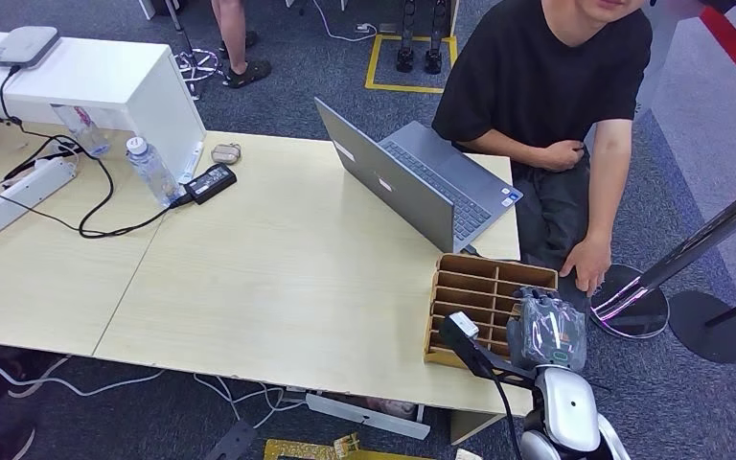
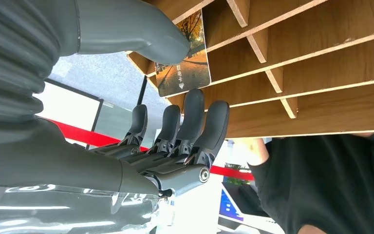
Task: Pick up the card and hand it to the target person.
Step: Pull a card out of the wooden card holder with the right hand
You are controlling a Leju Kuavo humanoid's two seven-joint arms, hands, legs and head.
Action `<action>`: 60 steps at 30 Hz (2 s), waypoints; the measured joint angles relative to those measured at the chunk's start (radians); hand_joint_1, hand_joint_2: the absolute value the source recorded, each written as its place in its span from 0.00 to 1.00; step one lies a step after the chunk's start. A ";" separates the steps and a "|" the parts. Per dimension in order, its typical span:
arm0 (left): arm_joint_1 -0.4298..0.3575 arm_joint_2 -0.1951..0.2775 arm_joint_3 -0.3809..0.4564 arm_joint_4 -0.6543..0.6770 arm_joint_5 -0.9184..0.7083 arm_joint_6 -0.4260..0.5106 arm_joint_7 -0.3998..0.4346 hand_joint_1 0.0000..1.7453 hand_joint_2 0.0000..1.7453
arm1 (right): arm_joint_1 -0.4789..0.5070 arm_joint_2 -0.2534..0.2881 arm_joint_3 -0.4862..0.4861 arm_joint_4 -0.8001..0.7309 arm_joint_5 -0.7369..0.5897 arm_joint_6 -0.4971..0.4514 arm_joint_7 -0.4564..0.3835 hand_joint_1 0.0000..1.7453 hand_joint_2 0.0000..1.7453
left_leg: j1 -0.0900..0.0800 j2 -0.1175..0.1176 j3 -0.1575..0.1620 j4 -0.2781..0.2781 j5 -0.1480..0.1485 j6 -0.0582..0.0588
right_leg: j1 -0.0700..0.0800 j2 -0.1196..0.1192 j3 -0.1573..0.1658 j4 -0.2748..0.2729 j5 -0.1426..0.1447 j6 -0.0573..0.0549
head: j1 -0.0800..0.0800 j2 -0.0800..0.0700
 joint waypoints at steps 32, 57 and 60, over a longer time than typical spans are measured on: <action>0.000 0.000 0.000 0.000 0.000 0.000 0.008 0.00 0.00 | 0.017 -0.004 -0.034 -0.022 -0.015 -0.002 0.011 0.42 1.00 | 0.000 0.000 0.000 0.000 0.000 0.000 | 0.000 0.000 0.000 0.000 0.000 0.000 | 0.000 0.000; 0.000 0.000 0.000 0.000 -0.001 0.000 0.004 0.00 0.00 | 0.025 -0.011 -0.034 -0.059 -0.021 0.011 0.020 0.48 1.00 | 0.000 0.000 0.000 0.000 0.000 0.000 | 0.000 0.000 0.000 0.000 0.000 0.000 | 0.000 0.000; 0.000 0.000 0.000 0.000 -0.001 0.000 0.003 0.00 0.00 | 0.025 -0.011 -0.034 -0.046 -0.025 0.015 0.018 0.48 1.00 | 0.000 0.000 0.000 0.000 0.000 0.000 | 0.000 0.000 0.000 0.000 0.000 0.000 | 0.000 0.000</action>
